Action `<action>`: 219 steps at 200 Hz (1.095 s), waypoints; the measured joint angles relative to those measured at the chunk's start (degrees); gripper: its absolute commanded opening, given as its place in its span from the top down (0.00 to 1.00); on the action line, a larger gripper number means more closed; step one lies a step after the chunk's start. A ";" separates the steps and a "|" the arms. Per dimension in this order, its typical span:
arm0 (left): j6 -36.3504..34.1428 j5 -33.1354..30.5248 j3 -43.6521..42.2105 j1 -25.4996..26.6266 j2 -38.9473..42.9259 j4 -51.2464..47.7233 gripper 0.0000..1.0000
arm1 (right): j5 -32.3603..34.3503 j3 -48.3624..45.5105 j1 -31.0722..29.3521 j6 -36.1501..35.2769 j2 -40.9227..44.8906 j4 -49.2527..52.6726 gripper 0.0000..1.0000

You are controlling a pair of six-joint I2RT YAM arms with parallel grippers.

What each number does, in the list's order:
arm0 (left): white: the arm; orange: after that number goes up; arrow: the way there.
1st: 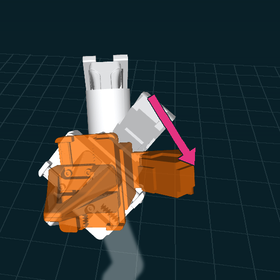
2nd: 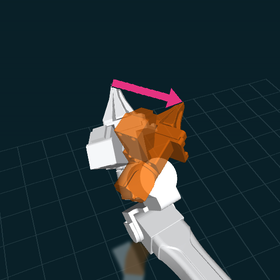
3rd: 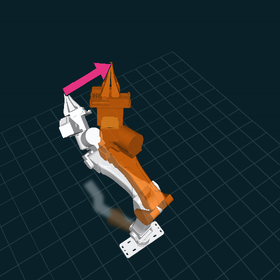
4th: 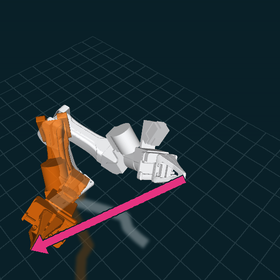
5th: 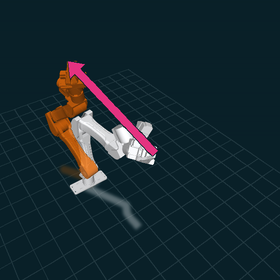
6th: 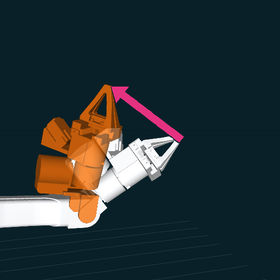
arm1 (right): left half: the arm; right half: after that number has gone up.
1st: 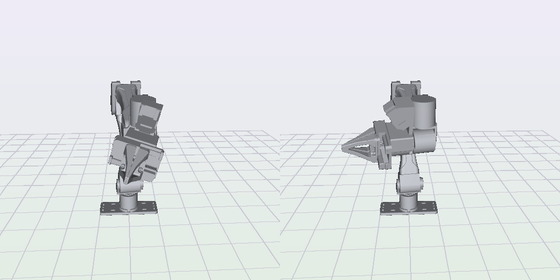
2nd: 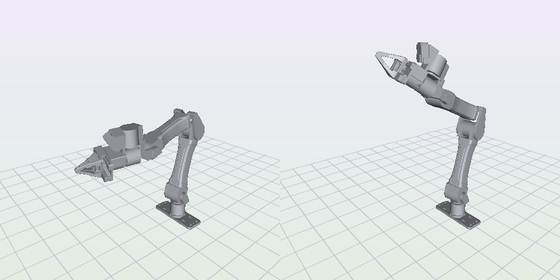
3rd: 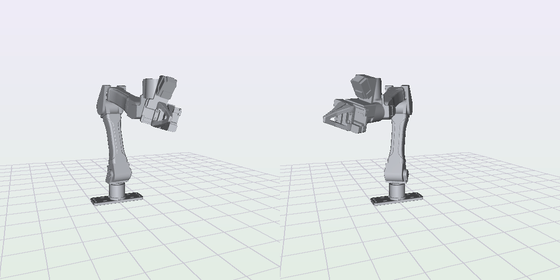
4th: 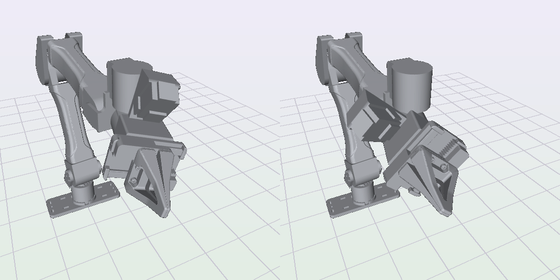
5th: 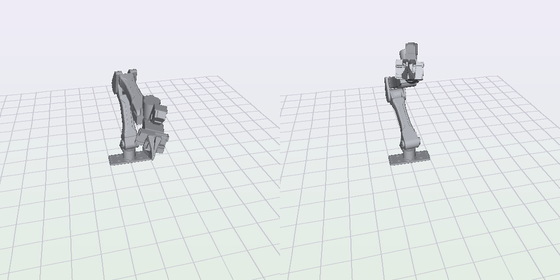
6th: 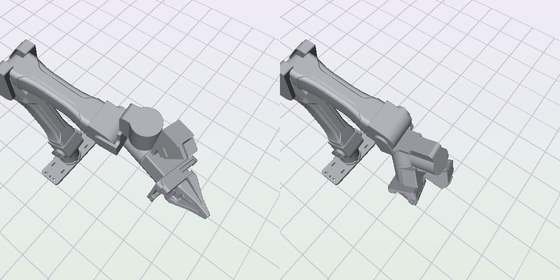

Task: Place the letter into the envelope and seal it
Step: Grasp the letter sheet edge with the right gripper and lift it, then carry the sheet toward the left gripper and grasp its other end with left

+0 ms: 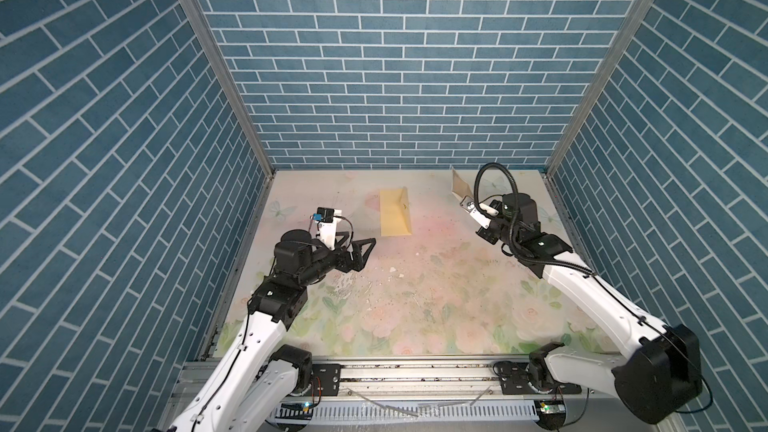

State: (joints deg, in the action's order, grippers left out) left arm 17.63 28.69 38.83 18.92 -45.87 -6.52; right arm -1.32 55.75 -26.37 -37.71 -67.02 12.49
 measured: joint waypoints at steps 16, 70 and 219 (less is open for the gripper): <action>-3.23 1.40 2.49 1.97 -1.81 -0.04 0.01 | -5.25 1.79 0.00 1.38 1.77 4.63 1.00; -13.07 4.04 4.76 5.33 -2.25 6.47 0.03 | -11.76 5.79 -1.84 0.98 2.54 16.96 1.00; -53.42 12.17 3.28 15.85 -20.52 20.70 0.05 | -11.23 8.70 -6.27 -11.58 4.20 29.53 1.00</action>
State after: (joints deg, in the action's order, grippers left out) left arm -35.79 40.86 42.11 34.76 -66.39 14.17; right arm -12.56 64.45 -32.64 -49.30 -62.83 42.02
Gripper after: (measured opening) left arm 0.978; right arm 0.047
